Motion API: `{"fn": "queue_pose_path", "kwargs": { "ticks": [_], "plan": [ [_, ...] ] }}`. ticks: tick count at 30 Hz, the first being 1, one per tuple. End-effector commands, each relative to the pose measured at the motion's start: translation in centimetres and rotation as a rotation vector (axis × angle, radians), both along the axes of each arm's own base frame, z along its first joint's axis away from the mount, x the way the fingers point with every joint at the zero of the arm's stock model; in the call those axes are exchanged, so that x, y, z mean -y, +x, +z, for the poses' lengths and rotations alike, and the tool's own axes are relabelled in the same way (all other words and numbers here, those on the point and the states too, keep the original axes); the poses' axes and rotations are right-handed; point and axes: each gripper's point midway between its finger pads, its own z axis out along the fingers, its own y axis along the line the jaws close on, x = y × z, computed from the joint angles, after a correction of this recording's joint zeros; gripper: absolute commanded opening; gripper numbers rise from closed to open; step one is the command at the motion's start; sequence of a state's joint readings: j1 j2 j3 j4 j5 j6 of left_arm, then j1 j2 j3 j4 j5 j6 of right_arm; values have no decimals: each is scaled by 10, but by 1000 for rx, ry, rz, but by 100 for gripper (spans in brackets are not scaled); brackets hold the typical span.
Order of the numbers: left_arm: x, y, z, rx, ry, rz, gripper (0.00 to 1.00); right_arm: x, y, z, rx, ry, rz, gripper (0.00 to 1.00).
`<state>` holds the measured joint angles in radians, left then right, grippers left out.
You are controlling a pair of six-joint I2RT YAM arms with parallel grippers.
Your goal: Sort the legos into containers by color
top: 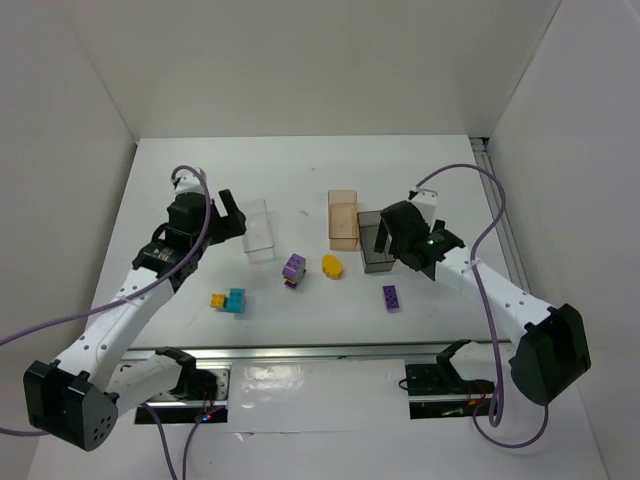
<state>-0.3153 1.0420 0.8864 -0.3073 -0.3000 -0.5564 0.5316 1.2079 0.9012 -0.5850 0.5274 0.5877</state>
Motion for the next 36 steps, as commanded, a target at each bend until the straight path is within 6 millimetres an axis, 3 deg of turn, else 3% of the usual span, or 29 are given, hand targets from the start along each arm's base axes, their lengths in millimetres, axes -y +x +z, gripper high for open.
{"fn": "queue_pose_path", "kwargs": {
  "ticks": [1,6,11,19,21,25,28,32,36],
  "plan": [
    [3,-1,18,42,-36,-2,100,12,1,3,-4,-27,-92,100],
    [0,-1,20,32,-37,27,100,11,-6,-2,-28,-32,-74,100],
    [2,-1,18,22,-10,9,100,-9,-20,3,33,80,67,99],
    [1,-1,21,21,1,36,100,-38,-54,-46,-113,196,229,96],
    [1,0,26,31,-2,36,100,-46,-53,-47,-106,200,254,96],
    [19,6,23,7,-1,-52,100,-45,-60,-71,-194,166,262,96],
    [34,9,21,-33,0,-142,100,-49,-57,-75,-219,156,272,89],
    [29,10,13,-66,0,-91,100,-45,-65,-96,-297,131,220,88],
    [36,8,15,-71,-8,-141,100,-43,-67,-100,-314,127,210,84]
  ]
}}
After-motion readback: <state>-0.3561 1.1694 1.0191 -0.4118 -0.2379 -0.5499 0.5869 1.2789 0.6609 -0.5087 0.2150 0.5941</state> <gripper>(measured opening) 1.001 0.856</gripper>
